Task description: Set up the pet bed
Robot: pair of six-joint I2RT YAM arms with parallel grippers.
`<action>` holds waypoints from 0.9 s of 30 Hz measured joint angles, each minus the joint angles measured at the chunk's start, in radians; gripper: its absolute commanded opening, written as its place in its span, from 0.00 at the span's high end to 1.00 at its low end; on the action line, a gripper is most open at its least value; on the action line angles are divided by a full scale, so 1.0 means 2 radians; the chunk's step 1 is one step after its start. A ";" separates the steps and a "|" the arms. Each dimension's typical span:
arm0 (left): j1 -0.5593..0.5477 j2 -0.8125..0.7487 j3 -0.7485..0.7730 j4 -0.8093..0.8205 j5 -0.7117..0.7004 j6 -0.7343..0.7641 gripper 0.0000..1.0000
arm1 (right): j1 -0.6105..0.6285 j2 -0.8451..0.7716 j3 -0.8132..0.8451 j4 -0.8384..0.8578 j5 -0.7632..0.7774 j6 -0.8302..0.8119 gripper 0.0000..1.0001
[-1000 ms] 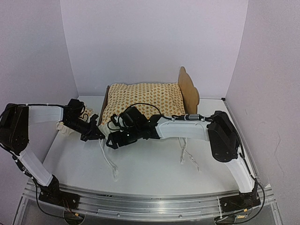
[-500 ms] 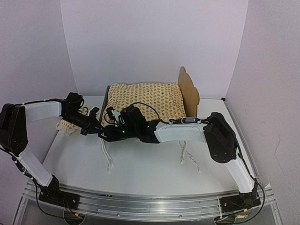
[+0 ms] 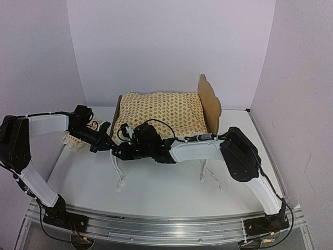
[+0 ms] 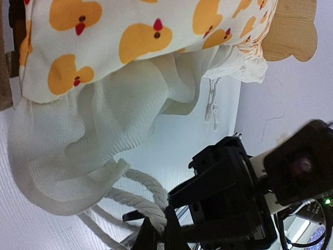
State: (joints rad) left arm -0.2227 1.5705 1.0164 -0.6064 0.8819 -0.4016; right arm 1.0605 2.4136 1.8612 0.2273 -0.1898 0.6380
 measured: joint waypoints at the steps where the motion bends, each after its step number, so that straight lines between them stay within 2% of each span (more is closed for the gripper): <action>1: 0.001 0.000 0.000 0.003 -0.001 0.000 1.00 | 0.000 0.001 0.000 0.002 0.000 0.002 1.00; 5: 0.001 0.000 0.001 0.000 -0.006 0.006 1.00 | 0.000 0.002 -0.010 0.017 0.003 0.000 1.00; 8: -0.004 0.000 0.005 -0.022 -0.022 0.029 1.00 | 0.000 -0.018 -0.060 0.040 0.015 -0.004 1.00; 11: -0.006 0.000 0.013 -0.044 -0.038 0.059 1.00 | -0.009 -0.056 -0.112 0.007 0.040 -0.017 1.00; 16: -0.002 0.000 0.028 -0.056 -0.067 0.101 0.98 | -0.037 -0.107 -0.137 -0.060 0.087 -0.048 1.00; 17: -0.002 0.000 0.029 -0.058 -0.074 0.110 0.93 | -0.042 -0.114 -0.135 -0.070 0.094 -0.054 1.00; 20: -0.002 0.000 0.029 -0.066 -0.095 0.141 0.65 | -0.051 -0.124 -0.119 -0.095 0.108 -0.068 1.00; 22: -0.003 0.000 0.032 -0.077 -0.107 0.169 0.52 | -0.050 -0.124 -0.104 -0.107 0.107 -0.073 1.00; 27: -0.003 0.000 0.083 -0.117 -0.124 0.264 0.31 | -0.045 -0.124 -0.058 -0.131 0.080 -0.080 1.00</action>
State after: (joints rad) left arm -0.2279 1.5712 1.1828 -0.8407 0.6344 0.1266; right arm 0.9705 2.1647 1.7459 -0.0357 -0.0293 0.4788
